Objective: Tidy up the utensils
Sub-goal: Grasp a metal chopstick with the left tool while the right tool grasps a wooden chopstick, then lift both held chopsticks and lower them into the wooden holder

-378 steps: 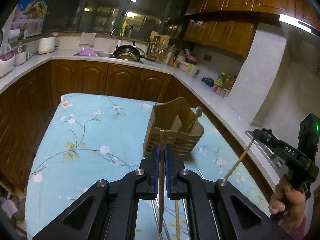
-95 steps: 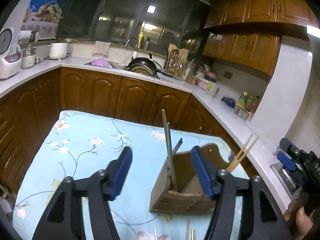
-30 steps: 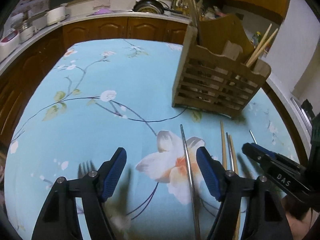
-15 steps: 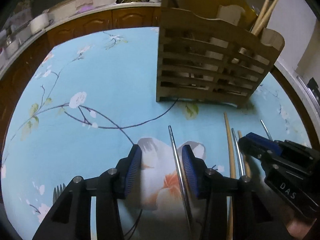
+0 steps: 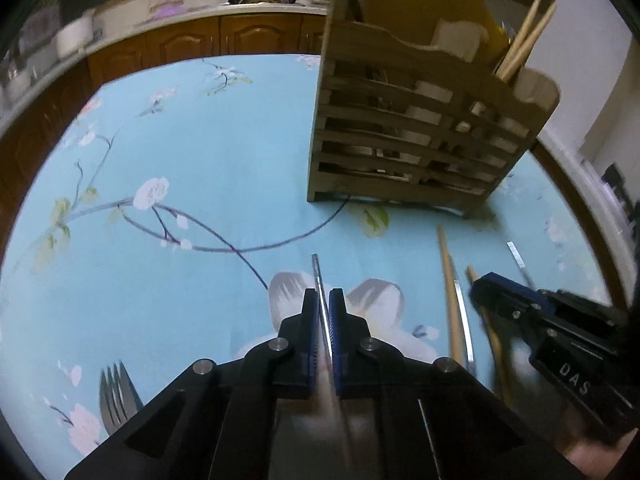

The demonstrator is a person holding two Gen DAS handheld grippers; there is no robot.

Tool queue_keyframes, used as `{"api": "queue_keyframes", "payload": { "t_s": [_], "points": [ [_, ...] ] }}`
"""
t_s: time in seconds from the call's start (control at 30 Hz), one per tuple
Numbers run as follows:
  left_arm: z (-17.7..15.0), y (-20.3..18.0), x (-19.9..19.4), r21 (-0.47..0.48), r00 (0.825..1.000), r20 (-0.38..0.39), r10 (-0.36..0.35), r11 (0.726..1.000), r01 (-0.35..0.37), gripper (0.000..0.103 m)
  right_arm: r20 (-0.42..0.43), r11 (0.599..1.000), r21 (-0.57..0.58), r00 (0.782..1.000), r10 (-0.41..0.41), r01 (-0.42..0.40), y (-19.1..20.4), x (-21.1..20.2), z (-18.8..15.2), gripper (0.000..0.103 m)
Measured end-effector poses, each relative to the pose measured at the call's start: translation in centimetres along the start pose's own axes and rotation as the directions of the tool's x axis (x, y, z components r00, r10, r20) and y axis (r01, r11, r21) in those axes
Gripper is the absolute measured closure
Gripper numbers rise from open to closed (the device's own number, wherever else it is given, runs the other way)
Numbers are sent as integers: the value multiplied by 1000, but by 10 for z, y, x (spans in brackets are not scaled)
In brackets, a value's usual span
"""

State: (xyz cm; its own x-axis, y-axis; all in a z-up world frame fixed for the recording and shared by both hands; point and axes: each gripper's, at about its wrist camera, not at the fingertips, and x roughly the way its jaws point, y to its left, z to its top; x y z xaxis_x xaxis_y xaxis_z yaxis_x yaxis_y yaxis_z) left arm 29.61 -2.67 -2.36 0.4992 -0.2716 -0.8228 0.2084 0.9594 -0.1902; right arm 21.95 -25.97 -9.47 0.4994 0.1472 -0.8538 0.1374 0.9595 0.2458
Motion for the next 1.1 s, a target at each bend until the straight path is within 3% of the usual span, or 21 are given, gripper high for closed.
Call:
{"api": "queue_keyframes", "payload": {
  "t_s": [0.1,0.33,0.8,1.1],
  "points": [
    [-5,6,-16,-27,999,30,-31,999,32,100,34,998,34,998,47,-48,-3,-18,1,98],
    [-14,14,-71,-69,988,126,-93,992,103,100,153,995,60,986,73,-83,-6,-71,4,99],
    [-34,21,-183,-39,940,312,-134,987,154,100,360,993,48,929,85,-110,3,-156,20,99],
    [-37,22,-214,-25,916,375,-141,986,162,100,443,994,32,893,80,-104,7,-191,34,99]
  ]
}}
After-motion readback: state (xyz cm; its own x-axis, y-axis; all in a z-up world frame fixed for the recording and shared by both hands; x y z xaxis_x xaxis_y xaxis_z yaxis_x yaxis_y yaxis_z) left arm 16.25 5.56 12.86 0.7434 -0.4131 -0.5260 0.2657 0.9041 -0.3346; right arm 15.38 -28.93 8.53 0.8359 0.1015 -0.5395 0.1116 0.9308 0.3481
